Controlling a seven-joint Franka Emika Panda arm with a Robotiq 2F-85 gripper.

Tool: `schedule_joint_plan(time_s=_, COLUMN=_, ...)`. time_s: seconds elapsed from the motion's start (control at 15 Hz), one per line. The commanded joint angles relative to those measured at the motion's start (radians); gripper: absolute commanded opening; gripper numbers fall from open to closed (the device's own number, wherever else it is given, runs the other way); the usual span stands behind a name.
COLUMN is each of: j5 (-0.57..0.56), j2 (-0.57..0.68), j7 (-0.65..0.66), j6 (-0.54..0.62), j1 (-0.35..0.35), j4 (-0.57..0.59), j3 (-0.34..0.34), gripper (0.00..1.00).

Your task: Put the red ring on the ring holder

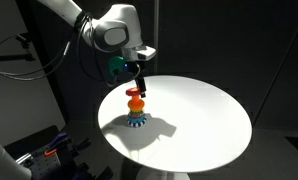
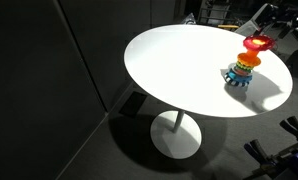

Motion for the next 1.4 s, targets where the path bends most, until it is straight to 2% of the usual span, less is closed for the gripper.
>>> schedule_joint_plan(time_s=0.0, j5=0.032, j2=-0.006, j7=-0.013, j6=-0.042, j1=-0.009, j4=0.028, j3=-0.012, gripper=1.00)
schedule_joint_plan(time_s=0.47, j5=0.089, j2=-0.026, j7=-0.039, j6=-0.083, j1=-0.015, j4=0.050, j3=-0.024, gripper=1.00)
schedule_joint_plan(time_s=1.33, j5=0.043, j2=-0.098, j7=-0.029, j6=-0.275, j1=-0.044, j4=0.055, j3=-0.035, gripper=1.00)
